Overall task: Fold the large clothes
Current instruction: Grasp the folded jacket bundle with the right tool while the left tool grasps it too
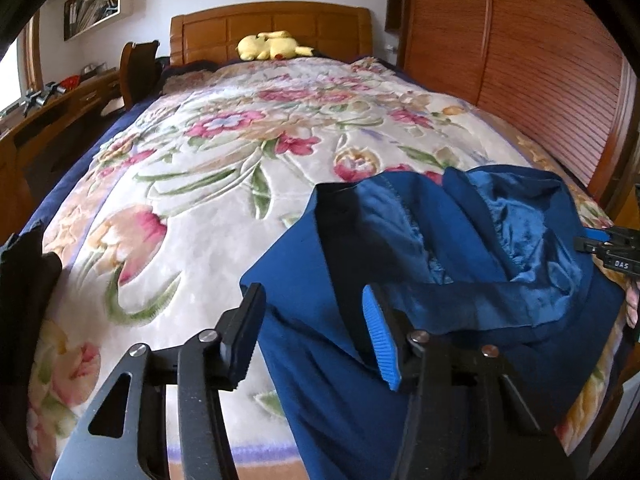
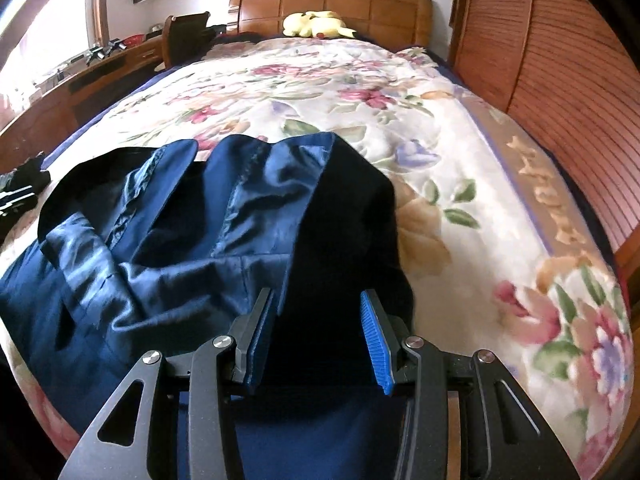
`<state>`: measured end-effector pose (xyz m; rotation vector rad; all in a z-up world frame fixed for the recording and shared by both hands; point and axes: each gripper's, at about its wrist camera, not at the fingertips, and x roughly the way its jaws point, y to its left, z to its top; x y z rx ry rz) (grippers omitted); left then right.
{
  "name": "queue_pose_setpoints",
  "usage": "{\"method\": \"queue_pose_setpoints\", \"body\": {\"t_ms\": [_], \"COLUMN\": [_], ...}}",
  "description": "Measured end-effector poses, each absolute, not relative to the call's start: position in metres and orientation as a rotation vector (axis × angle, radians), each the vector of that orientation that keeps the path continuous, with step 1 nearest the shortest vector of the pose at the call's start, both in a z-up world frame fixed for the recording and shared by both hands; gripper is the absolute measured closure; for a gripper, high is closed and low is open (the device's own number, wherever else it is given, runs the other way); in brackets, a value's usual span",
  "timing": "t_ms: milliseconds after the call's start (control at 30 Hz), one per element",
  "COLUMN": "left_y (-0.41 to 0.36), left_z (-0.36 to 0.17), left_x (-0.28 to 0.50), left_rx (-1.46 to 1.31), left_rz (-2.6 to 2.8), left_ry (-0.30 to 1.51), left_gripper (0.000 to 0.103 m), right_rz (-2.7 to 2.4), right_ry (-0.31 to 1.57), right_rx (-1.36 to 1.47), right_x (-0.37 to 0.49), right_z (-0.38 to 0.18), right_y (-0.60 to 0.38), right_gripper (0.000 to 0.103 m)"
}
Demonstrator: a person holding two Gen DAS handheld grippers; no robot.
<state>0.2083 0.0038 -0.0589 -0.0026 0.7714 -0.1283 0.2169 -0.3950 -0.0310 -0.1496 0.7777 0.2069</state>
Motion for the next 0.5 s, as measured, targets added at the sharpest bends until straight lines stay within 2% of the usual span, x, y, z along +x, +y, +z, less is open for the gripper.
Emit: {"method": "queue_pose_setpoints", "body": {"t_ms": [167, 200, 233, 267, 300, 333, 500], "left_y": [0.002, 0.001, 0.000, -0.001, -0.001, -0.001, -0.004], "left_z": [-0.071, -0.073, -0.075, -0.077, -0.077, -0.077, -0.057], "left_x": [0.217, 0.217, 0.218, 0.219, 0.220, 0.221, 0.230], "left_rx": [0.019, 0.023, 0.025, 0.027, 0.026, 0.026, 0.050], "left_rz": [-0.120, -0.126, -0.132, -0.136, -0.138, -0.138, -0.135], "left_ry": [0.824, 0.835, 0.843, 0.853, 0.860, 0.864, 0.809], "left_gripper": [0.065, 0.069, 0.078, 0.083, 0.093, 0.098, 0.102], "right_rz": [0.205, 0.210, 0.217, 0.233, 0.244, 0.251, 0.267], "right_ry": [0.793, 0.795, 0.794, 0.794, 0.792, 0.783, 0.732], "right_rx": [-0.155, -0.153, -0.152, -0.151, -0.153, -0.157, -0.154], "right_x": [0.232, 0.233, 0.233, 0.234, 0.234, 0.235, 0.245], "right_z": [-0.042, -0.044, -0.045, -0.045, -0.045, -0.044, -0.032], "right_y": [-0.396, -0.397, -0.398, -0.398, -0.398, -0.399, -0.405], "right_gripper": [0.059, 0.067, 0.076, 0.090, 0.096, 0.098, 0.101]}}
